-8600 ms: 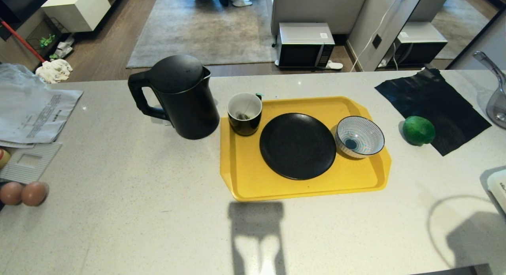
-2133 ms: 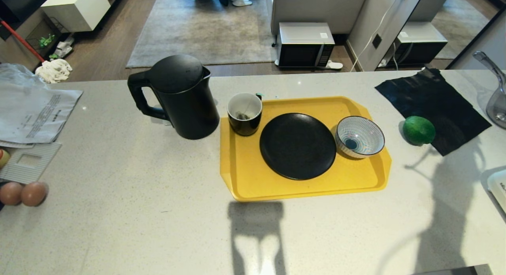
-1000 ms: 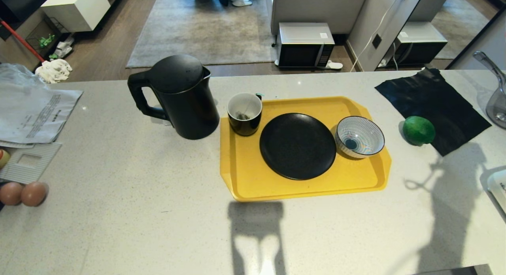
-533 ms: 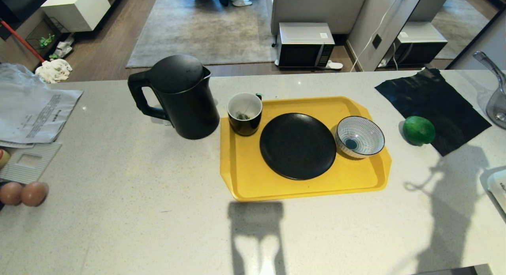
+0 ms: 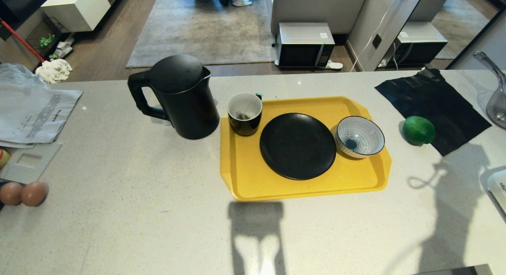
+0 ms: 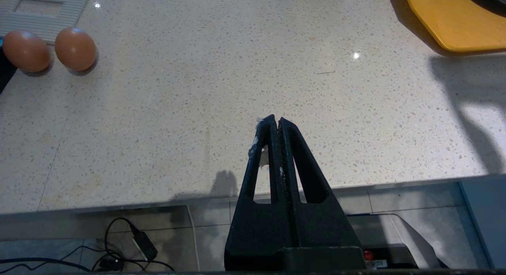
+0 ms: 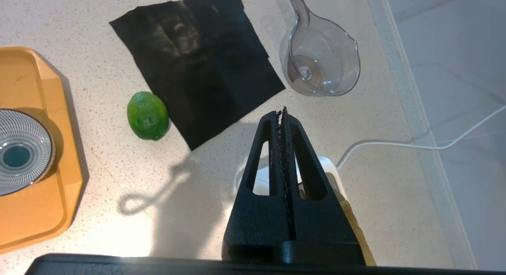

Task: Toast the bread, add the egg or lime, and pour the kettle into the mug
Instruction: Put the bread slices in the toaster

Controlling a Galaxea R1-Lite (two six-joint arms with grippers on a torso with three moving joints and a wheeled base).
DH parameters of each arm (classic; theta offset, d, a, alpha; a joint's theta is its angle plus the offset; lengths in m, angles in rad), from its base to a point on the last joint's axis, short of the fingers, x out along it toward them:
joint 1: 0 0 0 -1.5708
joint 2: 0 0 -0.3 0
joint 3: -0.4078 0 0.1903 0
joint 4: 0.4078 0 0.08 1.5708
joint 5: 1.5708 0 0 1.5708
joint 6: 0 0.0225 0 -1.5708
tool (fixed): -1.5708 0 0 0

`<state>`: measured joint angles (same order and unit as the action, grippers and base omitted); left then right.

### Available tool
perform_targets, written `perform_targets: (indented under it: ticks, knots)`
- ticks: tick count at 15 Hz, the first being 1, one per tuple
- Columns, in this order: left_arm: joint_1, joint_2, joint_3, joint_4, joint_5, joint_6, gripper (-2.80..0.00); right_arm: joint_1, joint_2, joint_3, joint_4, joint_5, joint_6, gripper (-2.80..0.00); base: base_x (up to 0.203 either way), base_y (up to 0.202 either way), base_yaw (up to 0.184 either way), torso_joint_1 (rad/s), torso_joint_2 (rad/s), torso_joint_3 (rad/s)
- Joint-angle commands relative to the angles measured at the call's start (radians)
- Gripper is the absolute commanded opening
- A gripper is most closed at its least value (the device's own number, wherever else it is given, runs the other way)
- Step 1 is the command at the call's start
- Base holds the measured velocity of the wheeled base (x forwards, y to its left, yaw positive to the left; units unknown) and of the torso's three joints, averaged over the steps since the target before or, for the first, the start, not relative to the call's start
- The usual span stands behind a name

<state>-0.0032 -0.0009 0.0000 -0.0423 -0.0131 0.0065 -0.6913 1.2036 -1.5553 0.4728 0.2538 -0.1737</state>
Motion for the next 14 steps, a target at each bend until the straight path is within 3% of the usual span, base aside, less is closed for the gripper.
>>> perform_targets:
  ticks: [1,14]
  knots:
    - [0.0,-0.002,0.017,-0.001,-0.001,0.0,-2.8,-0.001,0.005,-0.001,0.003,0.002,-0.01,-2.8,0.0,0.0,0.0,0.0,0.0,0.0]
    - [0.0,-0.002,0.017,-0.001,-0.002,0.006,-2.8,0.0,0.013,0.002,0.003,0.002,-0.011,-2.8,0.0,0.0,0.0,0.0,0.0,0.0]
